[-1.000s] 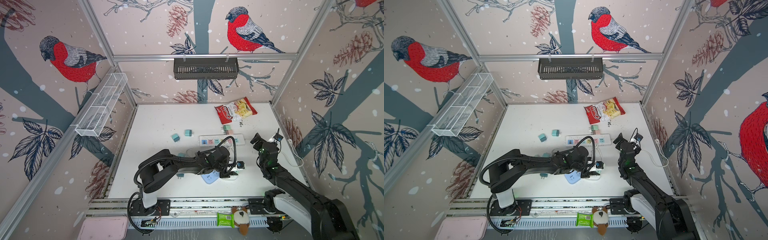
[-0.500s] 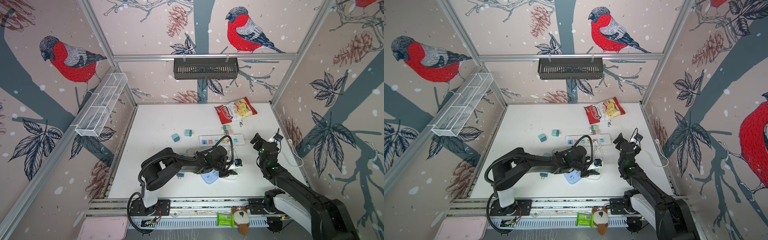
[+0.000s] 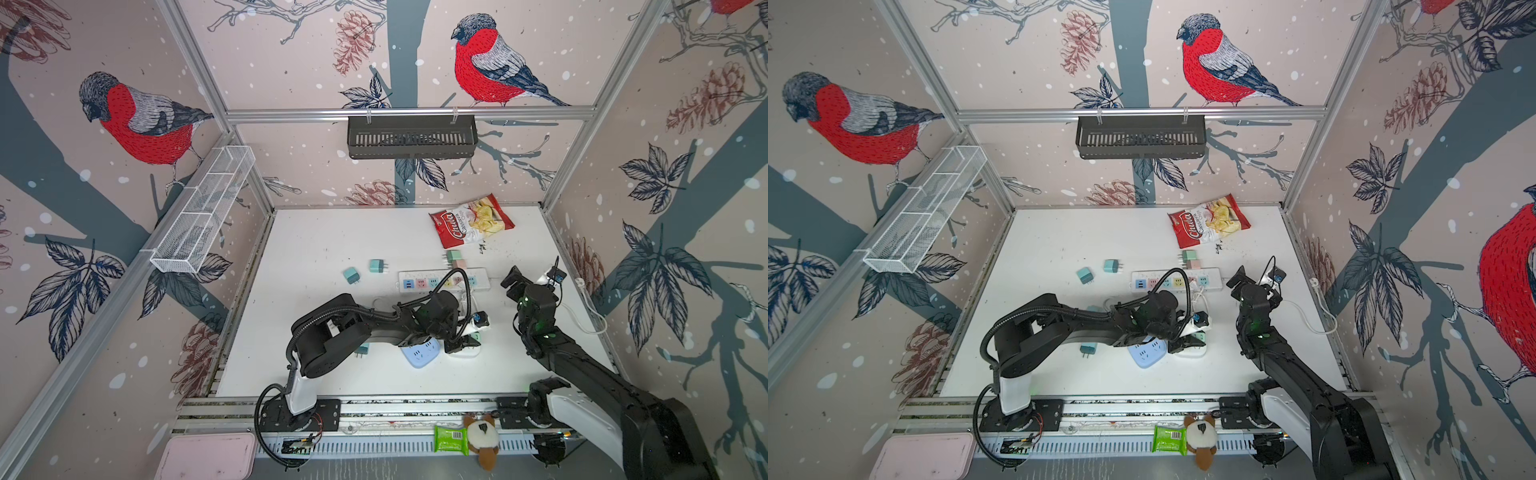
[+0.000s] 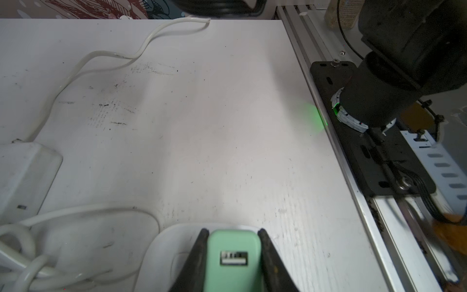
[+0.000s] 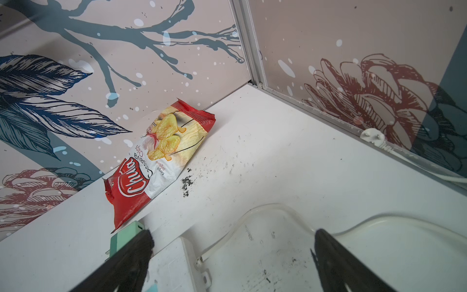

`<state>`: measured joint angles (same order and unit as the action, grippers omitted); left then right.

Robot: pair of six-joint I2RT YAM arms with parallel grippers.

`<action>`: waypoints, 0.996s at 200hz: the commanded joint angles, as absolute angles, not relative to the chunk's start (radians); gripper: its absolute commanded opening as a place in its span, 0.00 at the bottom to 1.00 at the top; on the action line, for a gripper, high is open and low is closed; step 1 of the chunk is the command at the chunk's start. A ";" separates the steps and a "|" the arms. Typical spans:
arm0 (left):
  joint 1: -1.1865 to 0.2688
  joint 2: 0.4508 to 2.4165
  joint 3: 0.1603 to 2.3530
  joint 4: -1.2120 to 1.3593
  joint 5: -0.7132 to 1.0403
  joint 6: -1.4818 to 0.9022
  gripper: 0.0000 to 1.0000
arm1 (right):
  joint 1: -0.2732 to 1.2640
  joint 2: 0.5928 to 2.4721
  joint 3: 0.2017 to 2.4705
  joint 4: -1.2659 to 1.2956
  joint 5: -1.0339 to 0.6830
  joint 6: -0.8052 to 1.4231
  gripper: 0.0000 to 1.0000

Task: Insert the plug
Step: 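Lower the green charger onto the white square socket box with the left gripper, then press the green charger into the socket box and open the left gripper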

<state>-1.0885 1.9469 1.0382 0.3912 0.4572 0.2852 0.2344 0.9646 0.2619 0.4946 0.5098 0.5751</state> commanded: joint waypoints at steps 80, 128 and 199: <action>-1.114 1.980 1.048 0.431 0.361 0.137 0.00 | 0.233 0.961 0.265 0.490 0.516 0.581 1.00; -1.114 1.911 1.034 0.446 0.359 0.150 0.99 | 0.234 0.958 0.264 0.489 0.516 0.580 1.00; -1.088 1.549 0.944 0.349 0.298 0.208 0.99 | 0.233 0.960 0.265 0.488 0.520 0.582 1.00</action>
<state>-1.1088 1.6588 1.0122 0.3557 0.3290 0.1886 0.2340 0.9604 0.2619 0.4873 0.5102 0.5758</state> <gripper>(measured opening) 0.992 0.997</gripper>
